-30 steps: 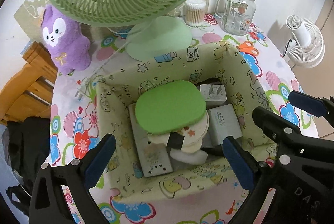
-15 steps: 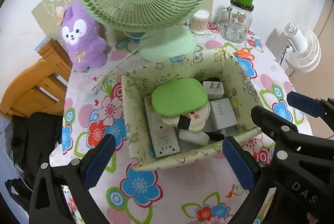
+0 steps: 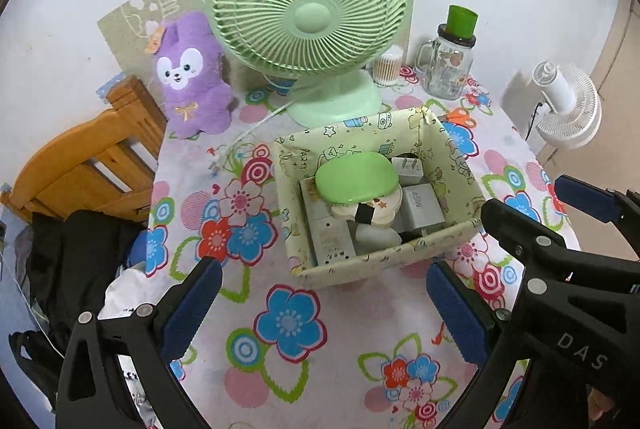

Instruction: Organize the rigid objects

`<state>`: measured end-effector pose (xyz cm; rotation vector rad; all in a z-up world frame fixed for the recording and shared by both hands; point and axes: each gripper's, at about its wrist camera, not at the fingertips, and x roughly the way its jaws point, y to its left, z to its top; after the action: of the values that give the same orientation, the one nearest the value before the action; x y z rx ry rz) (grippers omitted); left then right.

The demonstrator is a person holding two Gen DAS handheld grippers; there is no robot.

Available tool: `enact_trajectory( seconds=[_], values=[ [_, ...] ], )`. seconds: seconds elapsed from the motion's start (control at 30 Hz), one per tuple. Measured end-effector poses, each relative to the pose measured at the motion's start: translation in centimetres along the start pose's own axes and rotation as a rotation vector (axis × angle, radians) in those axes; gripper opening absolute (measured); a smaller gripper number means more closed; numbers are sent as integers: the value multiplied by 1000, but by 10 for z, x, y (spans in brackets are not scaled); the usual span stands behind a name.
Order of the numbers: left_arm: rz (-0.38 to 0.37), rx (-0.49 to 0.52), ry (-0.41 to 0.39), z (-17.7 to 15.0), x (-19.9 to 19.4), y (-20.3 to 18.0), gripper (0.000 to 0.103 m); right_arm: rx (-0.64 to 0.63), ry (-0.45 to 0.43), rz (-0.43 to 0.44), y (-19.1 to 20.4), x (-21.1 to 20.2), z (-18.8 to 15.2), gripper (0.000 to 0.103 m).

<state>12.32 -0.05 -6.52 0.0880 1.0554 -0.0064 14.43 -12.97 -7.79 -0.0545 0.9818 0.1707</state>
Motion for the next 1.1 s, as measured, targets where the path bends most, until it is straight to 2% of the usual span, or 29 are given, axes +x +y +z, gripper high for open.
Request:
enact_trajectory(
  seconds=[0.2, 0.43, 0.83, 0.93, 1.1],
  values=[
    [7, 14, -25, -12, -24, 6, 103, -4, -41, -29, 8, -27, -12, 86],
    [-1, 4, -67, -27, -52, 9, 103, 2, -66, -24, 10, -54, -25, 88],
    [20, -62, -148, -43, -106, 1, 103, -11, -158, 0, -6, -113, -40, 90],
    [23, -79, -167, -47, -119, -1, 103, -3, -185, -6, -13, -130, -43, 95],
    [37, -95, -197, -53, -140, -2, 103, -8, -213, -11, -22, -148, -47, 96]
  ],
)
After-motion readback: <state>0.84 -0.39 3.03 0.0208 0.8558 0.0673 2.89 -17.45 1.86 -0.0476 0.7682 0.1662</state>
